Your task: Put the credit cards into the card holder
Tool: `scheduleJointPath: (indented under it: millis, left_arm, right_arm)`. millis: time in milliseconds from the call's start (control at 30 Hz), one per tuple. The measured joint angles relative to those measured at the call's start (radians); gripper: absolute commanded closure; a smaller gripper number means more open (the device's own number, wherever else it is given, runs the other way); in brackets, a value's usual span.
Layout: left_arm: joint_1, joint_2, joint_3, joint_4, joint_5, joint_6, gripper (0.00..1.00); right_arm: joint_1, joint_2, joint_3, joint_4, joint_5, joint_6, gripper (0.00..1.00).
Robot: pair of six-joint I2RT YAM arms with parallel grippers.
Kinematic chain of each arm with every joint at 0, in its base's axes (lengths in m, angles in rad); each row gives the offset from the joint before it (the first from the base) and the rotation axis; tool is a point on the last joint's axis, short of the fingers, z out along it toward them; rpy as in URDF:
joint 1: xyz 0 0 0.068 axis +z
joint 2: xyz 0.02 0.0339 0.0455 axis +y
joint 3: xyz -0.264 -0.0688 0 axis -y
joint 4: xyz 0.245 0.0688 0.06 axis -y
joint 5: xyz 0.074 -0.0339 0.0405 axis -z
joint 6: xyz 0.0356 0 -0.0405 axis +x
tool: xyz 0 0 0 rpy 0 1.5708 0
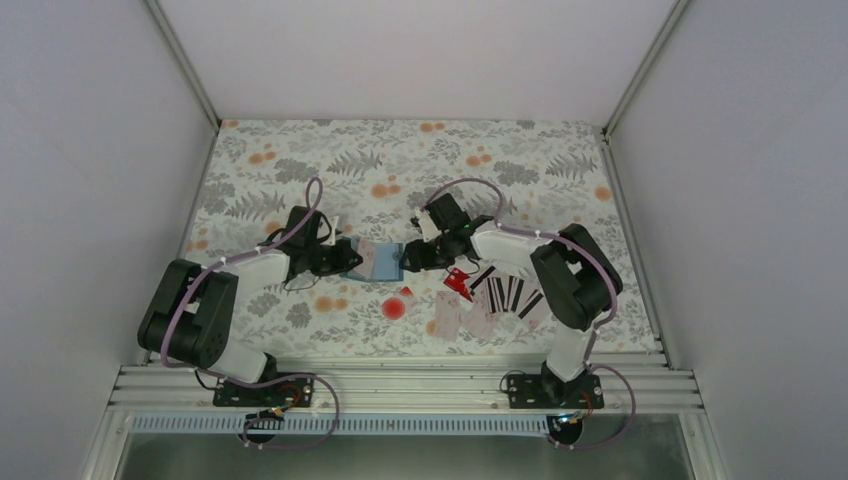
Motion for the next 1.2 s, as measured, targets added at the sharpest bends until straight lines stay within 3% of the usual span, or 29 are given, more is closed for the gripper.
scheduleJointPath:
  millis: [233, 967, 1200]
  left_arm:
    - [0.000, 0.002, -0.011, 0.026, 0.004, 0.002, 0.98]
    - [0.003, 0.018, -0.042, 0.091, 0.035, -0.013, 0.98]
    - [0.004, 0.035, -0.068, 0.144, 0.052, -0.041, 0.98]
  right_arm:
    - [0.000, 0.017, 0.000, 0.000, -0.017, -0.001, 0.48]
    - [-0.003, 0.068, 0.005, 0.032, -0.061, -0.001, 0.76]
    - [-0.003, 0.079, 0.005, 0.043, -0.079, 0.002, 0.78]
